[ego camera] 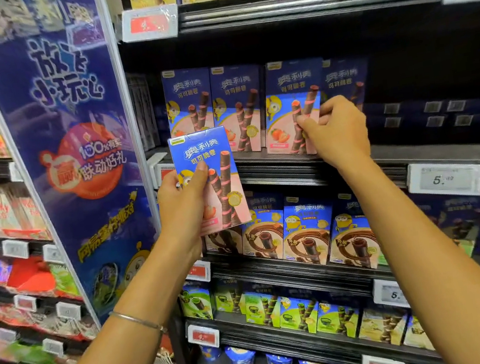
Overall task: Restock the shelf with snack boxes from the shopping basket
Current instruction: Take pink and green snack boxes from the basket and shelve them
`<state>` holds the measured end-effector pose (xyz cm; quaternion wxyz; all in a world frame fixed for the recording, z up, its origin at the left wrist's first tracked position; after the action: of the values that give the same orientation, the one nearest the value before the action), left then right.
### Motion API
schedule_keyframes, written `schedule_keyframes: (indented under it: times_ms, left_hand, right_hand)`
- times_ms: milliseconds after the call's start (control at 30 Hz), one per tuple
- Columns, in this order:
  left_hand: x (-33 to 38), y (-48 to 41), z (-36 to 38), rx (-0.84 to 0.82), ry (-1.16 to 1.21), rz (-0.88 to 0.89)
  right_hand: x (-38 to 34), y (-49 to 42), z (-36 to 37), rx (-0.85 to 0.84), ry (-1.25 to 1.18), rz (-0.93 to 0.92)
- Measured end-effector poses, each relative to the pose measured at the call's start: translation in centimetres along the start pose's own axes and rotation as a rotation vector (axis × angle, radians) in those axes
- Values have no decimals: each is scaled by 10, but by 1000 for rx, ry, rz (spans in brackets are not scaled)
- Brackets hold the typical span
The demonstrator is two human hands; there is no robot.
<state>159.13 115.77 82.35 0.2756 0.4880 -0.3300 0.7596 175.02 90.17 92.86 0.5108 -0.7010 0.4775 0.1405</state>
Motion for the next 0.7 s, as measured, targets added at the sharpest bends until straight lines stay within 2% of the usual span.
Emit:
schedule_keyframes:
  times_ms: [133, 367, 433, 500, 533, 600, 700]
  left_hand:
    - [1, -2, -4, -2, -18, 12]
    - [3, 0, -7, -8, -20, 21]
    - [3, -1, -6, -14, -24, 27]
    - [5, -2, -2, -31, -14, 32]
    - [8, -3, 3, -46, -5, 39]
    - [19, -4, 17, -88, 13, 70]
    - [40, -4, 50, -198, 66, 132]
  right_hand:
    - [-8, -4, 7, 11, 117, -14]
    - [-10, 0, 5, -18, 168, 20]
    - [-14, 10, -7, 28, 119, -1]
    - [-27, 27, -20, 103, -7, -105]
    - [-35, 36, -20, 84, -101, -162]
    - [-50, 53, -5, -103, -275, -219]
    - [-60, 73, 23, -411, -357, -171]
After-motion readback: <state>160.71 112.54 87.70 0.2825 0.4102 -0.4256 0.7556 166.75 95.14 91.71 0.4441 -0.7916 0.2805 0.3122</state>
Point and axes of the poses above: each hand's wrist, its own y-axis away from the middle knuckle, its own z-axis out of the palm, x = y × z, the point moved 10 cm from there along -y, towards the middle knuckle, and after that the axes turned 4 degrees about -x, right-handed, at the moved point
